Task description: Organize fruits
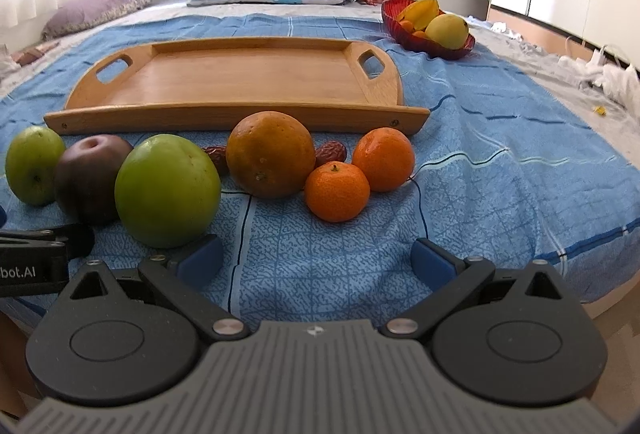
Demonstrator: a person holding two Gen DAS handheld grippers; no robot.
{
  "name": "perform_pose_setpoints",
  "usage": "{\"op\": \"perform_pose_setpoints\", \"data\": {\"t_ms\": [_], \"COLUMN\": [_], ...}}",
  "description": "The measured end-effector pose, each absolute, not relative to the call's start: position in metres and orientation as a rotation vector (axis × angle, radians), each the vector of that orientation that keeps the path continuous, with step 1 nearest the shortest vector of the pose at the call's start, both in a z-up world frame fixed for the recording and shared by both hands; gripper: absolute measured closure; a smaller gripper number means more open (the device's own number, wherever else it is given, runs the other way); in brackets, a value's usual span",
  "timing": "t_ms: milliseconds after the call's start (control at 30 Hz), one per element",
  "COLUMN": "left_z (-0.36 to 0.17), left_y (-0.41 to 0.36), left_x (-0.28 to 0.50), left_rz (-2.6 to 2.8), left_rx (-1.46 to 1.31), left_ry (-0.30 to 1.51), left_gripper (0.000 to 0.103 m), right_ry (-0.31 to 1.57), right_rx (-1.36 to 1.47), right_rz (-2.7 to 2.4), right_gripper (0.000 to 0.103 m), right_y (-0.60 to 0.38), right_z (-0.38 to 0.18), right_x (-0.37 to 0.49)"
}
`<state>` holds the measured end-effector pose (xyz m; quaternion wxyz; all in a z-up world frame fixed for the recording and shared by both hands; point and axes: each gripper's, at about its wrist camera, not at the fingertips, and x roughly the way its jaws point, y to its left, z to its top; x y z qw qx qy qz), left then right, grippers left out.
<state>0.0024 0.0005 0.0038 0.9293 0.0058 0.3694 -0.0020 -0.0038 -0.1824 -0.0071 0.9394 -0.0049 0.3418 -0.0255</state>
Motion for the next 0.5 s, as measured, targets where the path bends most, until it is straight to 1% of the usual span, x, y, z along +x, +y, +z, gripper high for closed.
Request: {"op": "perform_pose_setpoints", "data": {"t_ms": [333, 367, 433, 500], "left_z": [0.015, 0.016, 0.02, 0.023], "left_y": [0.004, 0.005, 0.005, 0.003], "left_x": [-0.01, -0.011, -0.012, -0.013], "left_rz": [-0.075, -0.078, -0.083, -0.098], "left_rx": [-0.058, -0.066, -0.075, -0.076], "left_ry": [0.705, 0.698, 0.685, 0.677], "left_gripper": [0.001, 0.002, 0.009, 0.014], "right_ry": [0.656, 0.654, 0.648, 0.643], "right_rx": [0.008, 0.012, 0.025, 0.041], "right_rz": [-0.013, -0.008, -0.001, 0.006], "right_gripper": [0.0, 0.0, 0.001, 0.004], "right_y": [-0.189, -0.19, -0.194, -0.197], "right_z": [-0.004, -0.003, -0.002, 0.0], "right_x": [-0.009, -0.009, -0.009, -0.009]}}
